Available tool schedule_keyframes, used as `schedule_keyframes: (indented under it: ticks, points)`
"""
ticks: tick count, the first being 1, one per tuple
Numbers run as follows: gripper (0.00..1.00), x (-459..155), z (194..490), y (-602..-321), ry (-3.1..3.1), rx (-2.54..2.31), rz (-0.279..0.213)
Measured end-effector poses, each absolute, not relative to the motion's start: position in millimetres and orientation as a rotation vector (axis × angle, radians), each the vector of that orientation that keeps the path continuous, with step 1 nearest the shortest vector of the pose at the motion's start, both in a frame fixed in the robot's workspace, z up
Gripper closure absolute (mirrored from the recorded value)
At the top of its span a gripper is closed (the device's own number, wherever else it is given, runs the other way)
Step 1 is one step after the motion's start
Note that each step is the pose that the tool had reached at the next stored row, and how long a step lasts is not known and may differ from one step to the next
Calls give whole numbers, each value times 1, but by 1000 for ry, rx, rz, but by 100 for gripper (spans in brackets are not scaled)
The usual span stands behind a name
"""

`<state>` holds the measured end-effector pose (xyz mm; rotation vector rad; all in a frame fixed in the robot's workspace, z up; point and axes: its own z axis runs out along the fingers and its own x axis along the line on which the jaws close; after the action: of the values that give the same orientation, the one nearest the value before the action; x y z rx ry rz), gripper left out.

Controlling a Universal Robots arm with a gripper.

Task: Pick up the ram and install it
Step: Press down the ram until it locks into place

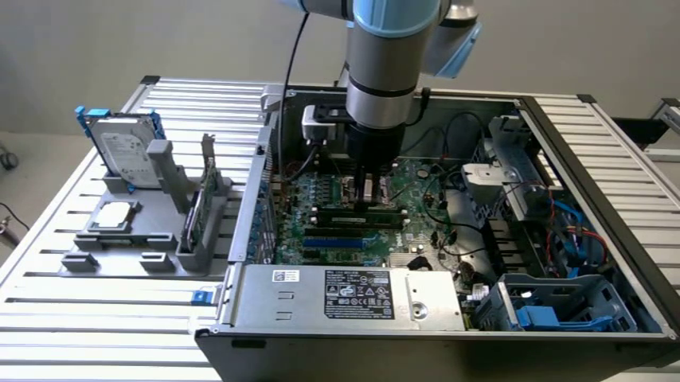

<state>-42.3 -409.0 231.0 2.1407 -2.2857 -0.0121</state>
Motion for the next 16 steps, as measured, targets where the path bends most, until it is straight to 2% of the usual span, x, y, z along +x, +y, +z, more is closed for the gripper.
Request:
schedule_keyframes:
  ticks: [13,16]
  points:
    - [89,-42,225,-409,-2274,2148,-6]
    - [89,-42,231,-408,-2274,2150,-8]
